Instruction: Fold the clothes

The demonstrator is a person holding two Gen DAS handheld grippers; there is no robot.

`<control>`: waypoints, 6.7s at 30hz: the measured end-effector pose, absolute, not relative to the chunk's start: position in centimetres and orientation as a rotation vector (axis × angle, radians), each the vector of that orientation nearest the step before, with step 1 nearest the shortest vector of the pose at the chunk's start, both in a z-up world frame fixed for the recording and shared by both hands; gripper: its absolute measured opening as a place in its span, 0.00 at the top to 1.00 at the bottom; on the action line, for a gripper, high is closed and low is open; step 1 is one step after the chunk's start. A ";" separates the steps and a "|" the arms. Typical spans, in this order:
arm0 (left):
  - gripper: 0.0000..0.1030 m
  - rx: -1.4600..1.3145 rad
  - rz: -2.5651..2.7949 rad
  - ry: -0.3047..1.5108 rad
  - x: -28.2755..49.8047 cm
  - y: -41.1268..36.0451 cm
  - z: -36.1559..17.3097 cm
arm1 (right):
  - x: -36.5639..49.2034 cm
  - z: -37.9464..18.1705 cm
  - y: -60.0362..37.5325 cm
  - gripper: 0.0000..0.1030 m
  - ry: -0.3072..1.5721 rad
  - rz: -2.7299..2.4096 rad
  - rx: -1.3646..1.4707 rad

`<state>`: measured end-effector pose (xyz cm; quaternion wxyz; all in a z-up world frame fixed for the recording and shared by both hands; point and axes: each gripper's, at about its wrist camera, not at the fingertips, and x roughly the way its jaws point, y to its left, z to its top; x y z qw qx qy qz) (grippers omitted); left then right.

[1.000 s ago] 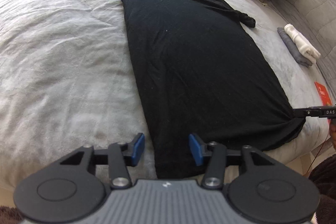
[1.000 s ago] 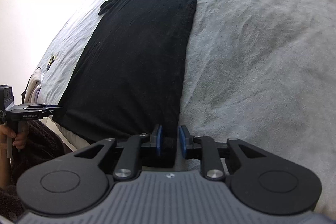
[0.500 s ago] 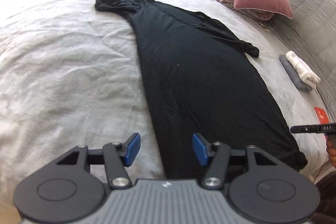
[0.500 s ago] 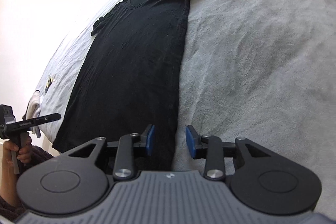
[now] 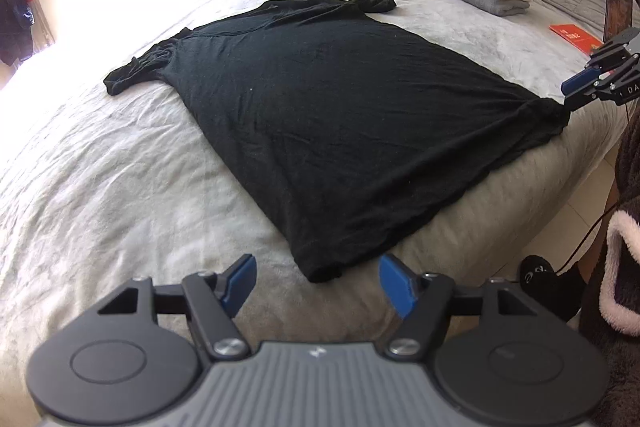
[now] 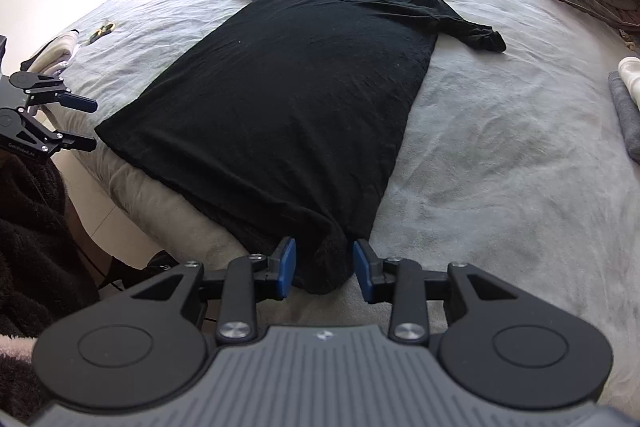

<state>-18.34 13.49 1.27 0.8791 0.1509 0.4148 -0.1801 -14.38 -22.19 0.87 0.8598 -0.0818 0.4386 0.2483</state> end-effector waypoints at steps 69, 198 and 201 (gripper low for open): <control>0.99 -0.629 -0.131 0.792 -17.8 19.5 -2.6 | -15.2 -3.4 -25.9 0.76 0.816 0.203 0.467; 0.56 0.080 -0.573 0.707 -18.0 6.3 -2.7 | -16.5 -4.0 -15.8 0.97 0.681 0.570 -0.356; 0.56 0.067 -0.571 0.703 -18.0 6.5 -2.6 | -16.6 -3.4 -15.6 0.99 0.669 0.570 -0.373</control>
